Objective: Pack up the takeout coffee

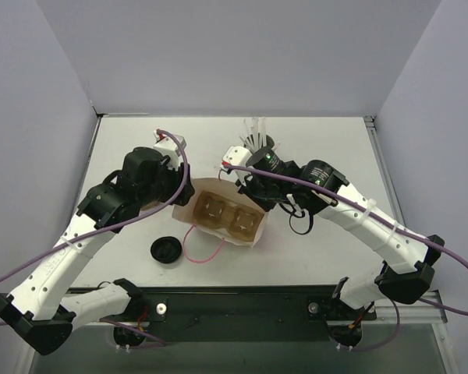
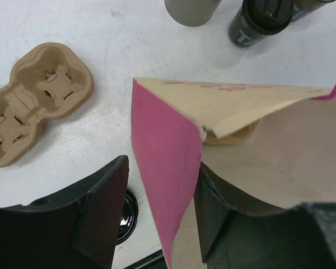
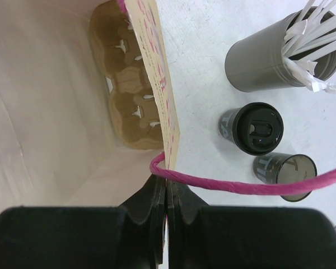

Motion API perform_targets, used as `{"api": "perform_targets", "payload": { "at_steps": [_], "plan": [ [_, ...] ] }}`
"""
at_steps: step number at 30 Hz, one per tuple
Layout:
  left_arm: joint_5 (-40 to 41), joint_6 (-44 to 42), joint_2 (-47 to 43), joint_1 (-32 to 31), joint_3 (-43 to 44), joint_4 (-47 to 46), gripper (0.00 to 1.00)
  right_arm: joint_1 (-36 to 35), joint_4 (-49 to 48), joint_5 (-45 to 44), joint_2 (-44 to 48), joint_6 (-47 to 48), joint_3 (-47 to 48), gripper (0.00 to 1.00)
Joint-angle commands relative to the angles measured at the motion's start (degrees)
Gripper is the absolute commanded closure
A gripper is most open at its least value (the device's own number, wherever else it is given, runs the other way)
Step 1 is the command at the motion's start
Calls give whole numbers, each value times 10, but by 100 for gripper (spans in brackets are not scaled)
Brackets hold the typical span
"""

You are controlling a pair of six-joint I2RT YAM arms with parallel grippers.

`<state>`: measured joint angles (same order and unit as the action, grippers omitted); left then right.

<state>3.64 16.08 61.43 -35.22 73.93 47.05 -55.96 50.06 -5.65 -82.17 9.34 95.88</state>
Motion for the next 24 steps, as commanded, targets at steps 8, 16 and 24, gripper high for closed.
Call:
{"api": "perform_targets", "payload": {
  "at_steps": [8, 16, 24],
  "plan": [
    [-19, 4, -29, -3, -17, 7, 40, -8, -8, -23, 13, -25, -6, 100],
    [-22, 4, -24, -3, -23, -10, 48, -15, -11, -26, 20, -34, -10, 100],
    [-51, 1, -15, -3, -29, -41, 93, -23, -12, -27, 18, -41, -6, 89]
  ]
}}
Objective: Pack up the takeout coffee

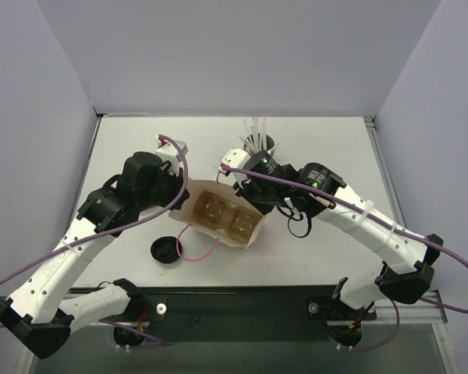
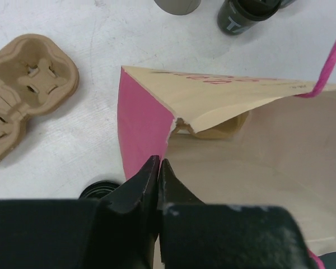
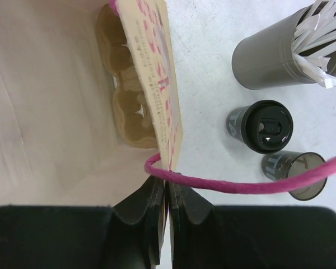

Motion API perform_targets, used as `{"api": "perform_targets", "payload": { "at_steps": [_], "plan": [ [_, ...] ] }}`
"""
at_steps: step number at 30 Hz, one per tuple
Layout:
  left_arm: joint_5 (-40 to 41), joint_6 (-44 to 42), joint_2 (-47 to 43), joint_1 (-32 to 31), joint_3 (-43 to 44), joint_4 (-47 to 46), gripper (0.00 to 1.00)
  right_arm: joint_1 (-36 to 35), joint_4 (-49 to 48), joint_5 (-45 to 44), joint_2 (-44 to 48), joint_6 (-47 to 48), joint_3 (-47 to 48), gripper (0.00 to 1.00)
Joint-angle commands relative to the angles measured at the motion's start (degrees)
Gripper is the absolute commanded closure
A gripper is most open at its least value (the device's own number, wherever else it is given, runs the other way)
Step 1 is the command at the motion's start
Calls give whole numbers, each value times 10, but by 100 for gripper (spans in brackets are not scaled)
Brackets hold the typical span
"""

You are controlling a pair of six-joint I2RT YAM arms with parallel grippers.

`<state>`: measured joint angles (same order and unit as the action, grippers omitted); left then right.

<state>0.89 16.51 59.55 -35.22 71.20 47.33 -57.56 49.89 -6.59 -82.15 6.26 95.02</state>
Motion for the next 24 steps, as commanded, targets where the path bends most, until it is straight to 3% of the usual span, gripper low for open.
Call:
{"api": "perform_targets", "payload": {
  "at_steps": [1, 2, 3, 6, 11, 15, 16, 21, 24],
  "plan": [
    [-26, -5, 6, -3, -3, -52, 100, -8, -10, -21, 18, -12, 12, 82],
    [-26, -4, 6, -3, -4, -58, 100, -7, -11, -22, 19, -15, 18, 74],
    [-26, -2, 2, -3, -16, -66, 100, -9, -18, -14, 23, -15, 24, 54],
    [-25, 8, -17, -3, -49, -112, 100, -15, -72, 23, 58, -25, 28, 33],
    [-15, 18, -55, -3, -102, -163, 100, -14, -241, 29, 150, -63, -48, 30],
    [1, 10, -97, -4, -146, -185, 100, -11, -289, -48, 197, -85, -61, 32],
    [3, 6, -108, -4, -167, -206, 100, -9, -291, -101, 199, -88, -60, 32],
    [-9, -3, -162, -4, -179, -232, 100, 86, -293, -214, 224, -154, -121, 32],
    [-45, -6, -175, -4, -188, -223, 100, 164, -290, -175, 229, -186, -170, 34]
  ]
}}
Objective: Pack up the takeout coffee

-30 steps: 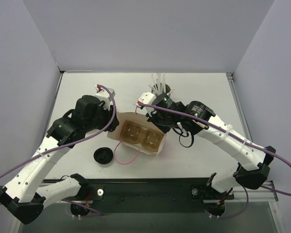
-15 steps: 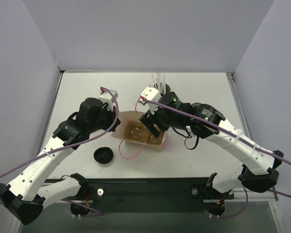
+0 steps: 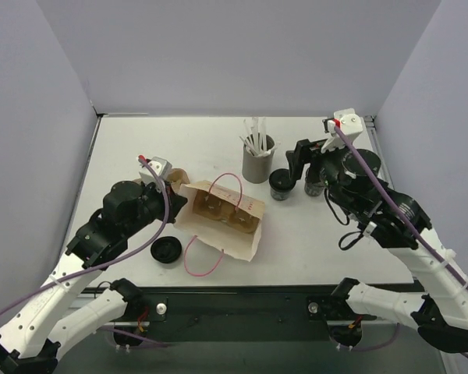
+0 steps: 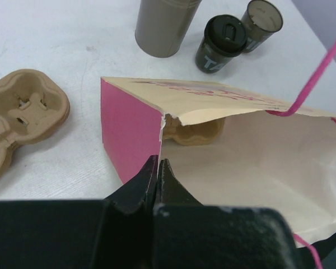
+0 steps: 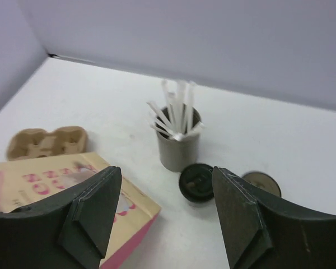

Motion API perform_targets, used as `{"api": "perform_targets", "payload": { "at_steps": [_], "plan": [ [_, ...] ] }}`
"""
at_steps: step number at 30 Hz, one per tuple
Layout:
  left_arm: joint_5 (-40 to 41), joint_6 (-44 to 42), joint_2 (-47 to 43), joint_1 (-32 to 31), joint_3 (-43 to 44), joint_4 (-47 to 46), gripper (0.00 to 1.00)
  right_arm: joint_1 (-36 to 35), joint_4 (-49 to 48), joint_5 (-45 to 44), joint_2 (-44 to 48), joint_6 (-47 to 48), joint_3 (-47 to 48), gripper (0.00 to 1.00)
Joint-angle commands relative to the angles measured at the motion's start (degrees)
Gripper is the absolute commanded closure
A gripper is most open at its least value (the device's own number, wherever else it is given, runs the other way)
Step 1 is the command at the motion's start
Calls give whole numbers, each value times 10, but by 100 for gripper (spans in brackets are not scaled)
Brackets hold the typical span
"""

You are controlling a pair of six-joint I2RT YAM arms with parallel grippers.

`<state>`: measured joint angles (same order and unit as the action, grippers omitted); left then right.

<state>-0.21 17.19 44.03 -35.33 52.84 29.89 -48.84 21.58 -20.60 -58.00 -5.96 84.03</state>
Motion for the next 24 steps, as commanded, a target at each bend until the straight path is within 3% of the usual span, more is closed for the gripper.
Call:
{"api": "perform_targets", "payload": {
  "at_steps": [1, 8, 12, 24],
  "plan": [
    [-42, -12, -25, -2, -5, -48, 100, 96, -4, -21, -16, -71, -67, 35],
    [-51, -25, -28, -3, -7, -2, 100, 199, 53, 130, -98, -125, -89, 35],
    [-50, -39, -29, -4, -9, 9, 100, 235, 43, 178, -134, -103, -113, 32],
    [-74, -44, -42, -3, -29, 10, 100, 280, -54, 235, -270, -15, -136, 21]
  ]
}}
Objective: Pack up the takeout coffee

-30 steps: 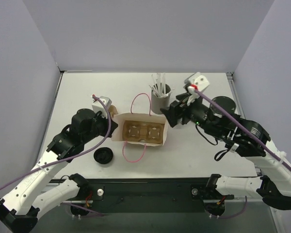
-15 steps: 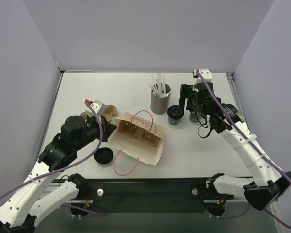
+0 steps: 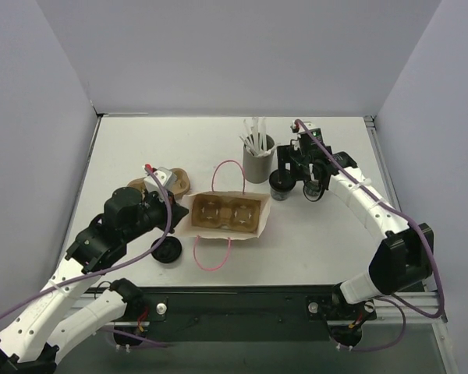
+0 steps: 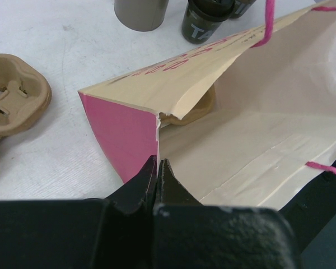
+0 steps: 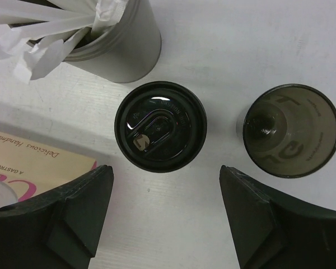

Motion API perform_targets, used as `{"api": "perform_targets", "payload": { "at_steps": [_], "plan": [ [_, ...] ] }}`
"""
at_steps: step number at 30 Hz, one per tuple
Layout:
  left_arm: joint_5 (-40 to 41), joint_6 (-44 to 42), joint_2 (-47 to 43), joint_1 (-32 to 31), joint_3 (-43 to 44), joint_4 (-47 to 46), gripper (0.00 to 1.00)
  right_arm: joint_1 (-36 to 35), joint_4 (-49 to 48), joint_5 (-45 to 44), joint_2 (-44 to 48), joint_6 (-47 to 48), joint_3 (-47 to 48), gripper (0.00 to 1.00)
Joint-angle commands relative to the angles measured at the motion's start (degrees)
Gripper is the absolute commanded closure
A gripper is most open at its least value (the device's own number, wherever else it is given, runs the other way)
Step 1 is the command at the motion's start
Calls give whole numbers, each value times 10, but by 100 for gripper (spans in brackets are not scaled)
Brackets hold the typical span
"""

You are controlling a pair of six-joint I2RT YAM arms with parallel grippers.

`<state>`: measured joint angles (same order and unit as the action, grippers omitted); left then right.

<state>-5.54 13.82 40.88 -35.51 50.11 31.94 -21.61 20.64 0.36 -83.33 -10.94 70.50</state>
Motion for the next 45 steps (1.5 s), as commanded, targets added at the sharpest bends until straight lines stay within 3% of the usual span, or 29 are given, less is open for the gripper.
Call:
{"api": "perform_targets", "payload": {
  "at_steps": [1, 10, 37, 45],
  "plan": [
    [-23, -11, -14, -1, -2, -9, 100, 9, -47, 35, -28, 41, 0, 20],
    [-27, -22, -10, -1, 15, 5, 100, 10, -54, 97, -70, 122, 8, 20],
    [-15, -21, -3, -1, 33, 18, 100, -3, -67, 30, -121, 115, 16, 24],
    [-9, -22, -4, -1, 39, 23, 100, -3, -70, 28, -120, 111, 8, 42]
  ]
}}
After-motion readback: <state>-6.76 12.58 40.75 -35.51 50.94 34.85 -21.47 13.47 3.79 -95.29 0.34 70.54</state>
